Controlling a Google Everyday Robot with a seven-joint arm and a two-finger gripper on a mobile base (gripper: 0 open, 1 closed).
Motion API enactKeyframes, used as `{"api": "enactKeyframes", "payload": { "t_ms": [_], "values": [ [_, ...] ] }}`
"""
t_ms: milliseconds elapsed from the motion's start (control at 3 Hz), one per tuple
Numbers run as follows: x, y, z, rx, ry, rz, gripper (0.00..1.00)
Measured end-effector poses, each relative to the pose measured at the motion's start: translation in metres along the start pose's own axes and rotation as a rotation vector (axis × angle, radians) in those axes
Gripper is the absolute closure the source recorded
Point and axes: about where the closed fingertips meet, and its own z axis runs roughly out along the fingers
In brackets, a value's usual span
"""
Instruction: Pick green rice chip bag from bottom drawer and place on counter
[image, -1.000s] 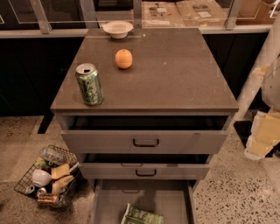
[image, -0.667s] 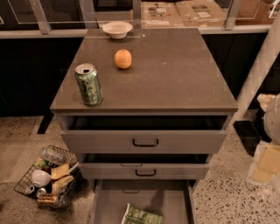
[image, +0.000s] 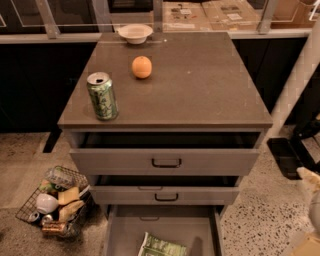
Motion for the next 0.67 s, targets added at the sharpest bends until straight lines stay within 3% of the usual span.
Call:
{"api": "enactKeyframes", "payload": {
  "t_ms": [333,667],
  "values": [
    [0.001,0.023,0.027,-0.046,-0.122,0.019,0.00],
    [-0.016,0.027,0.028,-0.056,-0.209,0.023,0.00]
  ]
}}
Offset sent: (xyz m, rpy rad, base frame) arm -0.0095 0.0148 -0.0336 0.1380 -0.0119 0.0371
